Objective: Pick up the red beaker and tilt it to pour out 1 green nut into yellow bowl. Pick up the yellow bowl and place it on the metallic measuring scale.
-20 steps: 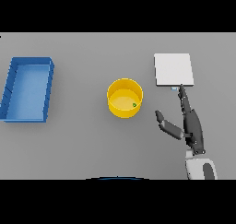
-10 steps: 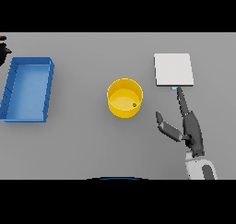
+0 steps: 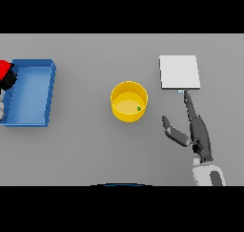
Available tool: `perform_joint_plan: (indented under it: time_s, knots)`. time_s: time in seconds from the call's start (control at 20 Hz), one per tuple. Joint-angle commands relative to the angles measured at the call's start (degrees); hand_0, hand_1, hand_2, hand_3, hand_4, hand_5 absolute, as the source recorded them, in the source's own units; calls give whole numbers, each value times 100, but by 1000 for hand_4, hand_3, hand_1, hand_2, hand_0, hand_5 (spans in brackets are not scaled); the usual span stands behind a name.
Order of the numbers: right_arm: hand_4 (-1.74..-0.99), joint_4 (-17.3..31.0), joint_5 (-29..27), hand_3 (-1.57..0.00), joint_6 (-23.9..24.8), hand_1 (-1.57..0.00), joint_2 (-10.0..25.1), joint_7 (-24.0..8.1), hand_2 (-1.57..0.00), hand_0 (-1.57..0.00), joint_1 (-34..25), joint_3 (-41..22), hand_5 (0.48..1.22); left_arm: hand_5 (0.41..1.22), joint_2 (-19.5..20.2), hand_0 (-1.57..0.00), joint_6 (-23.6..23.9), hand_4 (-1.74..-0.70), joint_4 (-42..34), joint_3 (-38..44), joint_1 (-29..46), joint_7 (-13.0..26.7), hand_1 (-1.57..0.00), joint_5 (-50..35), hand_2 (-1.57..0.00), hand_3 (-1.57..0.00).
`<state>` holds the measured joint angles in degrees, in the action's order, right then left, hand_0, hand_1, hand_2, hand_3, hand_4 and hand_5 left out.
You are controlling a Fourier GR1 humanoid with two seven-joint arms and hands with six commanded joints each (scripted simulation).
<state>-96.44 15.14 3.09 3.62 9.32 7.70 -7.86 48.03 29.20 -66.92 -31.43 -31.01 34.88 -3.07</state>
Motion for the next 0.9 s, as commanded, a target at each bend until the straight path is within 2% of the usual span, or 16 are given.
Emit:
perform_joint_plan:
  time_s: [0.0, 0.05, 0.1, 0.15, 0.25, 0.35, 0.45, 0.55, 0.6, 0.65, 0.85]
  knots:
    - [-1202, -11, 38, 1, 36, 1, -16, -30, 1, 1, -39, -10, 667, 908, 67, -1571, -68, -1667, -56, -106, -3, -3, -1571, -2, -1571, -1555]
    - [-1197, 42, 55, 1, 65, 1, -21, -130, 1, 1, -71, 8, 664, 865, 147, -1571, -239, -1530, -147, -163, 49, -44, -1571, -112, -1571, -1503]
    - [-1192, -8, 42, 1, 43, 1, -22, -120, 1, 1, -34, -11, 663, 830, 227, -1564, -490, -1374, -251, -184, 98, -38, -1449, -196, -1432, -1362]
    - [-1188, -26, 17, 1, 9, 1, -15, -109, 1, 1, -13, -18, 663, 803, 293, -1457, -737, -1229, -350, -177, 165, -101, -1180, -382, -1187, -1129]
    - [-1185, -109, 22, 1, 18, 1, 2, 0, 1, 1, 77, -22, 665, 758, 418, -932, -1223, -1034, -468, -222, 143, 1, -755, -591, -767, -722]
    - [-1182, -114, 91, 1, 26, 1, 4, -86, 1, 1, 103, -61, 667, 723, 514, -596, -1522, -916, -591, -257, 114, -4, -483, -725, -490, -462]
    - [-1187, -106, 78, 1, 35, 1, -27, -116, 1, 1, 135, -63, 667, 698, 543, -381, -1647, -851, -601, -237, 154, -28, -309, -828, -313, -295]
    - [-1187, -176, 142, 1, 51, 1, -63, -117, 1, 1, 139, -130, 666, 684, 526, -244, -1673, -815, -590, -208, 156, -83, -197, -881, -200, -189]
    - [-1188, -135, 144, 1, 32, 1, -91, -235, 1, 1, 84, -148, 668, 679, 530, -195, -1683, -802, -542, -191, 135, -149, -158, -874, -160, -151]
    - [-1187, -190, 144, 1, 21, 1, -88, -195, 1, 1, 158, -167, 663, 678, 542, -156, -1625, -797, -572, -134, 137, -209, -126, -901, -128, -120]
    - [-1203, -233, 527, 1, 180, 1, 7, -387, 1, 1, 119, -233, 660, 674, 457, -63, -1501, -785, -493, -15, 140, -557, -51, -949, -52, -49]
